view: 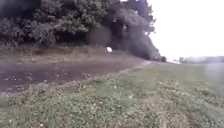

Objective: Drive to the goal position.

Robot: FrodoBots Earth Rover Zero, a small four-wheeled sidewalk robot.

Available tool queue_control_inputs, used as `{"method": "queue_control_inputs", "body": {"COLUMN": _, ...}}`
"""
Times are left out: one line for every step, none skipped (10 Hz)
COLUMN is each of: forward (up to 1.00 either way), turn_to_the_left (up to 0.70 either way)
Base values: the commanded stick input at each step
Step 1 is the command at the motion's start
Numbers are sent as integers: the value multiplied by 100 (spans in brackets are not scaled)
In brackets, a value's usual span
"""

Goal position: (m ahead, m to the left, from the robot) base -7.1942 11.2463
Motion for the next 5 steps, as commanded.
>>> {"method": "queue_control_inputs", "body": {"forward": 0, "turn_to_the_left": 45}}
{"method": "queue_control_inputs", "body": {"forward": 0, "turn_to_the_left": 45}}
{"method": "queue_control_inputs", "body": {"forward": 0, "turn_to_the_left": 45}}
{"method": "queue_control_inputs", "body": {"forward": 0, "turn_to_the_left": 45}}
{"method": "queue_control_inputs", "body": {"forward": 0, "turn_to_the_left": 45}}
